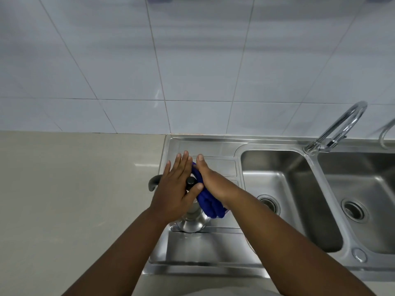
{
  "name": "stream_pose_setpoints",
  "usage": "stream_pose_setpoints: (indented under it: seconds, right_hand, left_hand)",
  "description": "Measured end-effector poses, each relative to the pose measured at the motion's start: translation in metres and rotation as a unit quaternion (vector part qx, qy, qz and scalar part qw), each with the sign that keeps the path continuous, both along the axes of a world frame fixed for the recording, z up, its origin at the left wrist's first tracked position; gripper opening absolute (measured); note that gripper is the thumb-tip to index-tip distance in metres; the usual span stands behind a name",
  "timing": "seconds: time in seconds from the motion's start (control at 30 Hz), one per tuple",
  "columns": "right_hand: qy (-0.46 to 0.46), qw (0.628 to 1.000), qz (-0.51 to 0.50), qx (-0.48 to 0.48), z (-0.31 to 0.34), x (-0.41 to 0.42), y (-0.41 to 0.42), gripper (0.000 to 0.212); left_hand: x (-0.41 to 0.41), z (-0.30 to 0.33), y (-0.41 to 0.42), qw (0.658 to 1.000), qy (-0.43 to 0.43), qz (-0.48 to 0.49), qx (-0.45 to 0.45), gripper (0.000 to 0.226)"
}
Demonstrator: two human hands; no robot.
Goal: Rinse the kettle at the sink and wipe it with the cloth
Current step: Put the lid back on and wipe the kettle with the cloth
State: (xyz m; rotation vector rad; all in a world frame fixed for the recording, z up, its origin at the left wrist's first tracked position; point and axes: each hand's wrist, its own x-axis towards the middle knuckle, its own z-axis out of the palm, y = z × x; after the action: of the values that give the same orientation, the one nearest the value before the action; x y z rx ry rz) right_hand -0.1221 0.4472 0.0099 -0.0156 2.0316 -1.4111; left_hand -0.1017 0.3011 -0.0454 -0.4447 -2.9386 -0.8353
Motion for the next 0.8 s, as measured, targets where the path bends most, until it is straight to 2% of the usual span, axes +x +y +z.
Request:
stream_pose_setpoints:
  seconds: [0.07, 0.17, 0.2, 0.3, 0.4, 0.5, 0.57, 0.67, 0.8]
  right_hand:
    - [-0.025, 0.999, 0.023, 0.027, 0.004, 0.003, 0.005, 0.081]
    - [-0.065, 0.997, 0.029, 0.04, 0.006, 0.017, 0.019, 0.082]
    - [-0.072, 0.996, 0.034, 0.033, 0.005, 0.023, 0.025, 0.08]
    - [-0.052, 0.998, 0.035, 0.0, -0.005, 0.046, 0.041, 0.071]
    - [0.003, 0.997, 0.014, -0.076, -0.025, 0.064, 0.046, 0.075]
    - [0.067, 0.99, -0.007, -0.127, -0.043, 0.059, 0.042, 0.089]
    - [0.094, 0.984, -0.022, -0.149, -0.057, 0.042, 0.036, 0.083]
    - [0.078, 0.981, -0.044, -0.17, -0.07, 0.013, 0.029, 0.073]
    - [0.021, 0.985, -0.093, -0.144, -0.091, 0.006, 0.032, 0.062]
  left_hand:
    - [-0.005, 0.003, -0.001, 0.999, -0.002, 0.007, -0.047, 0.091]
    - [-0.006, 0.008, 0.002, 0.987, -0.024, 0.067, -0.146, 0.103]
    - [-0.005, 0.008, 0.003, 0.986, -0.044, 0.083, -0.14, 0.108]
    - [-0.002, 0.006, 0.005, 0.992, -0.096, 0.074, -0.045, 0.118]
    - [-0.001, 0.002, 0.004, 0.995, -0.096, 0.029, 0.009, 0.11]
    - [-0.003, 0.001, 0.003, 0.996, -0.088, -0.01, 0.027, 0.104]
    - [-0.004, 0.003, 0.004, 0.994, -0.094, -0.042, 0.037, 0.1]
    - [-0.007, 0.005, 0.005, 0.992, -0.093, -0.079, 0.044, 0.096]
    - [-0.012, 0.007, -0.002, 0.991, -0.082, -0.105, 0.024, 0.092]
